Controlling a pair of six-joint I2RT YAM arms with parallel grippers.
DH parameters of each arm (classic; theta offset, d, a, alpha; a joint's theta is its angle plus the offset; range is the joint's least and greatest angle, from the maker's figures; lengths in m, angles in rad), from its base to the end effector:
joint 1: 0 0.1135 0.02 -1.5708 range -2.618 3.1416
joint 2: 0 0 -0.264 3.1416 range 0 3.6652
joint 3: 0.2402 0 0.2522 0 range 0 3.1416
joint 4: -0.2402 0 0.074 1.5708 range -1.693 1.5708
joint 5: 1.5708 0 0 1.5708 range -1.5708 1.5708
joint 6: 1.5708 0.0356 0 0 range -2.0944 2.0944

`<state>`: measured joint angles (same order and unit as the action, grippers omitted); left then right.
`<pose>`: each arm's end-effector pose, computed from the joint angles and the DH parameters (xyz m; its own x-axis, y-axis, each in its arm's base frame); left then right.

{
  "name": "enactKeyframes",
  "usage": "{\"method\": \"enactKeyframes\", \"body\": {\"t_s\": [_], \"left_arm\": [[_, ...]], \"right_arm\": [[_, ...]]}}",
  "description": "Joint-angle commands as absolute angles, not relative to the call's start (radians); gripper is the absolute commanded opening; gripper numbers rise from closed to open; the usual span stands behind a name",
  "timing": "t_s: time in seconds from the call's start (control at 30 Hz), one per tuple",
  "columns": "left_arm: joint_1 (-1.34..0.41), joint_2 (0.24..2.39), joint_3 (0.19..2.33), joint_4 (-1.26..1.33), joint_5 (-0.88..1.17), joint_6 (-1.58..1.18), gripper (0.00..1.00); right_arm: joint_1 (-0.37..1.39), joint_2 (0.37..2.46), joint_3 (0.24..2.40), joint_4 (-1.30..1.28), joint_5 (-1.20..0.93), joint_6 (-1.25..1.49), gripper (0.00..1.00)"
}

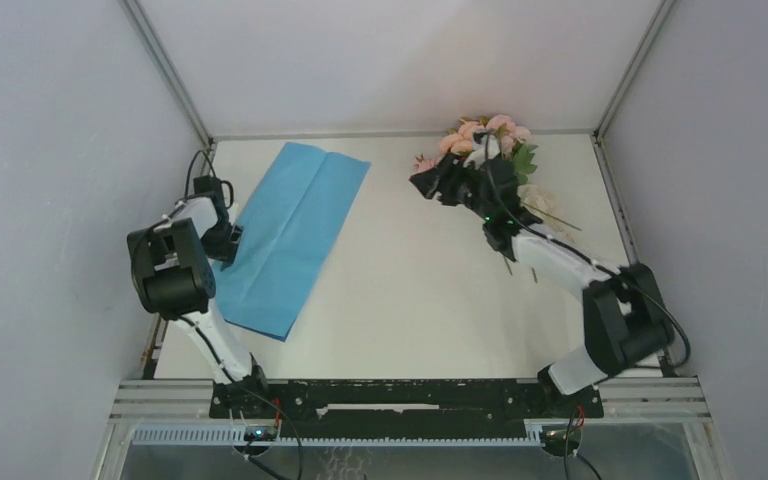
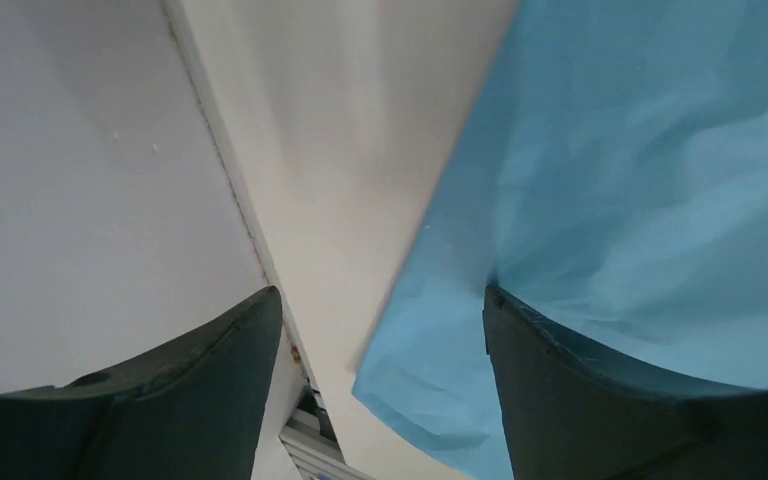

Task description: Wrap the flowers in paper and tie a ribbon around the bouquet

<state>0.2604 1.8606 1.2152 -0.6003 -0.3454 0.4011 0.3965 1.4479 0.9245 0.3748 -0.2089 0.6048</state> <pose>0.3463 0.1047 0.1652 -0.9784 0.1195 -0.1688 0.0383 0.9067 0.4201 0.3084 0.1371 0.2889 -0.4347 0.4210 -0.7961 -0.3887 0.7097 0.5876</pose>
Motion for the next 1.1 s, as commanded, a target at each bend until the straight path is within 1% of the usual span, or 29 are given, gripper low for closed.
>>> {"method": "enactKeyframes", "body": {"t_s": [0.0,0.13,0.23,0.27,0.33,0.5,0.67,0.73,0.83,0.97,1.0,1.07], "left_arm": [[0.226,1.880,1.289,-0.677,-0.379,0.467,0.78],[0.154,1.875,1.279,-0.727,-0.262,0.516,0.75],[0.064,1.885,1.251,-0.750,-0.257,0.544,0.75],[0.034,1.893,1.246,-0.757,-0.291,0.547,0.77],[0.010,1.893,1.253,-0.781,-0.283,0.546,0.77],[-0.041,1.873,1.250,-0.807,-0.201,0.523,0.77],[-0.045,1.864,1.269,-0.818,-0.141,0.512,0.77],[-0.045,1.855,1.272,-0.821,-0.131,0.510,0.77],[-0.046,1.826,1.274,-0.829,-0.096,0.510,0.77],[-0.057,1.772,1.282,-0.846,-0.048,0.504,0.78],[-0.063,1.756,1.286,-0.851,-0.033,0.504,0.78],[-0.079,1.727,1.297,-0.875,-0.003,0.505,0.81]], "right_arm": [[0.446,1.653,1.063,0.232,-0.253,0.667,0.66],[0.515,1.845,1.180,0.233,-0.308,0.730,0.63],[0.559,1.996,1.272,0.224,-0.377,0.792,0.60],[0.571,2.037,1.299,0.224,-0.403,0.812,0.59],[0.591,2.101,1.340,0.220,-0.442,0.853,0.57],[0.635,2.202,1.420,0.182,-0.475,0.892,0.58],[0.678,2.306,1.542,0.147,-0.508,0.923,0.58],[0.686,2.336,1.584,0.150,-0.525,0.940,0.55],[0.686,2.347,1.615,0.174,-0.533,0.960,0.46],[0.688,2.339,1.647,0.194,-0.550,0.965,0.29],[0.687,2.339,1.653,0.197,-0.552,0.971,0.23],[0.690,2.341,1.657,0.218,-0.568,0.991,0.07]]}}
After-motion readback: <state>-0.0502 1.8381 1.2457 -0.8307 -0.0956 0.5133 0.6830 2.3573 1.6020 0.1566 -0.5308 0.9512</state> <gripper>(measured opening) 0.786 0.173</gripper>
